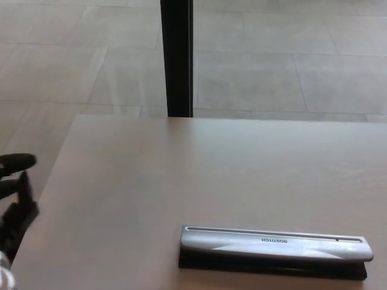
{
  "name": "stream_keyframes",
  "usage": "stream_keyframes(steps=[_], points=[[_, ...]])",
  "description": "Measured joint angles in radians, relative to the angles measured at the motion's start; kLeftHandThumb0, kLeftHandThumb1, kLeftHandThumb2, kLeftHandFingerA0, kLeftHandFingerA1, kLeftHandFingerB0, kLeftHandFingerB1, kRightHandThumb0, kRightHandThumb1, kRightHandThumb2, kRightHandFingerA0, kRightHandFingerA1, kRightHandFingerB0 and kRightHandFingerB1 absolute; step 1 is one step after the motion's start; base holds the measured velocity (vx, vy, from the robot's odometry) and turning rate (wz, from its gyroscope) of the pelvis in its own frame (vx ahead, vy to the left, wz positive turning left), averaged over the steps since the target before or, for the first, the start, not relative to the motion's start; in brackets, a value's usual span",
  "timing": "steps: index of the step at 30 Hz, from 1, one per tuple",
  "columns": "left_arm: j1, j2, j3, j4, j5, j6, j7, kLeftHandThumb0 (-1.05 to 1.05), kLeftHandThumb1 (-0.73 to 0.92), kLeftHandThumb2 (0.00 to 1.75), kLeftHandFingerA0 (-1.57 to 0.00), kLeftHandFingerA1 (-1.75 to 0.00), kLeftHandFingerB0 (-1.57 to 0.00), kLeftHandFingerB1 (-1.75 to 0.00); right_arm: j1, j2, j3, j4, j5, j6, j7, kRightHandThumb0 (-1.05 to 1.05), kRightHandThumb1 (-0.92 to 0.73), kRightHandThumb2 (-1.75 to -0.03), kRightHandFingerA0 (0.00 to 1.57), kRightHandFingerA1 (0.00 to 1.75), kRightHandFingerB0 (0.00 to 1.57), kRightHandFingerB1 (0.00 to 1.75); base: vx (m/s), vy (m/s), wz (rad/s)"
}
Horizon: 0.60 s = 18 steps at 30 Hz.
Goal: A hole pucnch is kept on the middle on the desk infront of the robot and the robot uses both its hands as fists to press on it and use it
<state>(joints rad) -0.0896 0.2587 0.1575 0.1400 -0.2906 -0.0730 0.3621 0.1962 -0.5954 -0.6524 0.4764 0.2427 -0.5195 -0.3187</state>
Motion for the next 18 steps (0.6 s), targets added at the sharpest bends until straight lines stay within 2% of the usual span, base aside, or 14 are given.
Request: stream_keyframes(steps=[1,2,3,4,5,6,8,9,13,14,15,16,17,18], points=[[0.012,0.019,0.039,0.020,-0.010,0.007,-0.001,-0.39,0.52,0.93,-1.01,-1.28,-0.72,-0.99,0.010,-0.002,-0.026,0.040,0.010,0.005,0.010,-0.64,-0.63,-0.68,1.13,1.61,0.84,0.91,0.00,0.000,0.00],[0.024,0.035,0.080,0.043,-0.022,0.014,-0.002,-0.27,0.66,0.67,-0.85,-1.71,-0.71,-1.28,0.017,-0.002,-0.051,0.083,0.022,0.011,0.020,-0.61,-0.61,-0.69,1.16,1.65,0.82,0.95,0.00,0.000,0.00],[0.035,0.046,0.111,0.062,-0.032,0.020,-0.002,-0.37,0.52,0.94,-1.14,-1.34,-0.75,-0.98,0.022,-0.002,-0.071,0.116,0.032,0.018,0.026,-0.63,-0.62,-0.69,1.14,1.68,0.81,0.97,0.00,0.000,0.00],[0.046,0.054,0.143,0.084,-0.042,0.025,-0.003,-0.26,0.69,0.66,-0.91,-1.75,-0.68,-1.24,0.025,-0.002,-0.092,0.151,0.042,0.025,0.033,-0.62,-0.61,-0.73,1.11,1.73,0.82,1.01,0.00,0.000,0.00],[0.055,0.061,0.171,0.105,-0.049,0.029,-0.003,-0.36,0.51,0.93,-1.23,-1.39,-0.75,-1.00,0.027,-0.002,-0.109,0.179,0.049,0.030,0.038,-0.60,-0.64,-0.73,1.14,1.72,0.82,1.13,0.00,0.000,0.00],[0.068,0.067,0.210,0.142,-0.060,0.033,-0.003,-0.27,0.69,0.66,-0.97,-1.75,-0.67,-1.31,0.028,-0.002,-0.131,0.215,0.061,0.039,0.044,-0.63,-0.50,-1.00,1.33,1.47,0.83,1.04,0.00,0.000,0.00],[0.090,0.070,0.270,0.209,-0.077,0.038,-0.002,-0.27,0.69,0.66,-0.97,-1.75,-0.67,-1.31,0.027,0.001,-0.167,0.271,0.080,0.055,0.052,-0.63,-0.50,-1.00,1.33,1.47,0.83,1.04,0.00,0.000,0.00],[0.099,0.070,0.295,0.237,-0.085,0.041,-0.002,-0.25,0.64,0.69,-0.94,-1.75,-0.67,-1.19,0.025,0.002,-0.181,0.295,0.088,0.062,0.056,-0.53,-0.74,-0.64,1.01,1.75,0.72,0.82,0.00,0.000,0.00],[0.152,0.062,0.402,0.386,-0.120,0.056,-0.004,-0.26,0.70,0.61,-0.83,-1.75,-0.69,-1.05,-0.006,0.010,-0.248,0.435,0.131,0.108,0.065,-0.48,-0.68,-0.67,0.97,1.65,0.80,0.98,0.00,0.000,0.00],[0.166,0.057,0.422,0.419,-0.127,0.062,-0.006,-0.33,0.51,0.91,-1.16,-1.35,-0.74,-0.82,-0.017,0.015,-0.266,0.469,0.143,0.123,0.066,-0.48,-0.70,-0.71,0.76,1.44,0.75,1.08,0.00,0.000,0.00],[0.177,0.052,0.435,0.442,-0.132,0.068,-0.008,-0.31,0.46,0.88,-1.22,-1.37,-0.74,-0.92,-0.025,0.022,-0.278,0.492,0.154,0.135,0.067,-0.48,-0.71,-0.71,0.75,1.18,0.74,1.02,0.00,0.000,0.00],[0.195,0.048,0.447,0.480,-0.137,0.075,-0.012,-0.34,0.47,0.90,-1.22,-1.37,-0.76,-0.92,-0.034,0.042,-0.294,0.509,0.166,0.152,0.066,-0.50,-0.71,-0.69,0.78,1.08,0.74,1.16,0.00,0.000,0.00],[0.210,0.044,0.450,0.515,-0.140,0.081,-0.014,-0.31,0.70,0.61,-0.98,-1.67,-0.76,-0.84,-0.038,0.067,-0.304,0.516,0.178,0.169,0.066,-0.49,-0.70,-0.69,0.85,1.02,0.76,1.03,0.00,0.000,0.00],[0.219,0.042,0.451,0.539,-0.141,0.086,-0.016,-0.29,0.71,0.62,-0.93,-1.50,-0.79,-0.76,-0.040,0.087,-0.310,0.519,0.187,0.181,0.065,-0.54,-0.72,-0.70,0.84,0.87,0.67,0.91,0.00,0.000,0.00]])
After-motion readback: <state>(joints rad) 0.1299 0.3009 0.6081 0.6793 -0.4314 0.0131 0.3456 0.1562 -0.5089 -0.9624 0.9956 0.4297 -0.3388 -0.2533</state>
